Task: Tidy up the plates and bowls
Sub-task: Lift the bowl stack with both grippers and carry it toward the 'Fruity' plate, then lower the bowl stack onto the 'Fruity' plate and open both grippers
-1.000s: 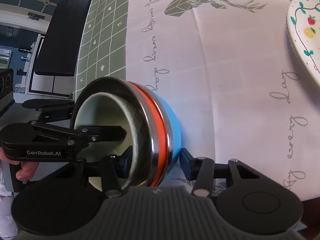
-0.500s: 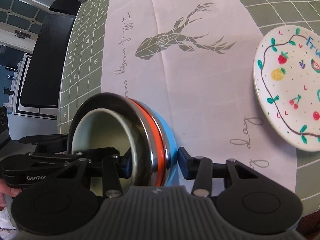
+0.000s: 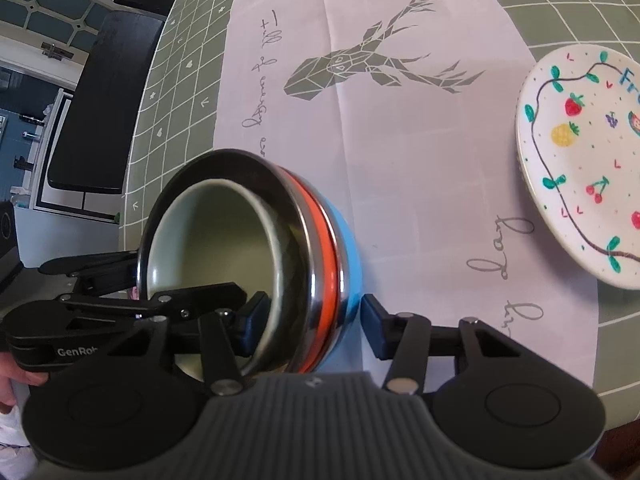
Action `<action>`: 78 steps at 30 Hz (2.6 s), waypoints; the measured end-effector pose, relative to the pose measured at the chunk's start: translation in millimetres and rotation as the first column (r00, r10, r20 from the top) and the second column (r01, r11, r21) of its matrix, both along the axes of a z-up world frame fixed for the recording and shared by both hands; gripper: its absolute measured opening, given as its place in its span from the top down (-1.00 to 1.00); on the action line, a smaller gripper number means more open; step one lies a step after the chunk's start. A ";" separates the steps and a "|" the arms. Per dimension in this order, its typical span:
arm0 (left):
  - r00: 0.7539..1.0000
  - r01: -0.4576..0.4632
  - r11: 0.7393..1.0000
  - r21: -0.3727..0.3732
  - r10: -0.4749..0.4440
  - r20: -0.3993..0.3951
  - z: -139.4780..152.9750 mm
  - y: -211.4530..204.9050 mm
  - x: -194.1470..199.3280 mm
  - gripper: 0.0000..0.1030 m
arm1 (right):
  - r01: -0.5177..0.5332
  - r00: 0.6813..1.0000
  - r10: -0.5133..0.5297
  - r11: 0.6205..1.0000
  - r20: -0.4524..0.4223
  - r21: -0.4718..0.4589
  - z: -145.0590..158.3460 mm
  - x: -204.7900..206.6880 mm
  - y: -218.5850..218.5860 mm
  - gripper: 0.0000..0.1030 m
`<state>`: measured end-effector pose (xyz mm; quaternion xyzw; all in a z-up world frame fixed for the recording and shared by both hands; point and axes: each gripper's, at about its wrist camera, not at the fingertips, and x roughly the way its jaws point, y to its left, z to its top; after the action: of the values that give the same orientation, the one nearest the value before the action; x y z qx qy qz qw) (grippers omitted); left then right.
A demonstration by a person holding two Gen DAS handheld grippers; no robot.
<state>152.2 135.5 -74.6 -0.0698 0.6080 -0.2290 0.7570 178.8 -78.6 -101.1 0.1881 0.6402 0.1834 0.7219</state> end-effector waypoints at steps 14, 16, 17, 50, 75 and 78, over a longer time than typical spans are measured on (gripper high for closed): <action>0.997 -0.081 0.997 0.018 0.081 -0.013 8.6 -4.1 7.6 0.16 | 0.012 1.000 -0.012 1.000 0.012 -0.005 8.3 5.7 -8.6 0.21; 0.996 -0.084 0.996 0.022 0.084 -0.014 8.9 -7.9 9.3 0.16 | 0.018 1.000 -0.018 1.000 0.009 -0.003 8.5 8.5 -12.6 0.21; 0.996 -0.092 0.996 0.022 0.092 -0.019 8.6 -9.4 10.2 0.16 | 0.020 1.000 -0.020 1.000 0.008 -0.002 8.5 9.4 -14.4 0.22; 1.000 -0.005 0.998 0.058 0.005 -0.005 54.6 -123.9 57.6 0.17 | 0.145 0.988 -0.144 0.989 0.046 -0.002 55.0 32.9 -122.4 0.23; 0.989 0.085 0.996 0.037 -0.080 -0.122 24.3 -219.0 80.8 0.20 | 0.234 0.972 -0.235 0.971 -0.026 -0.051 35.4 40.6 -225.6 0.25; 0.989 0.075 0.997 0.035 -0.070 -0.132 23.2 -219.3 84.9 0.20 | 0.238 0.970 -0.240 0.970 -0.032 -0.047 32.9 43.9 -227.3 0.24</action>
<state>237.2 -83.7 -51.4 -0.0471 0.6630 -0.2391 0.7078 222.6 -305.9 -68.2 0.2518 0.6300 0.0779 0.7305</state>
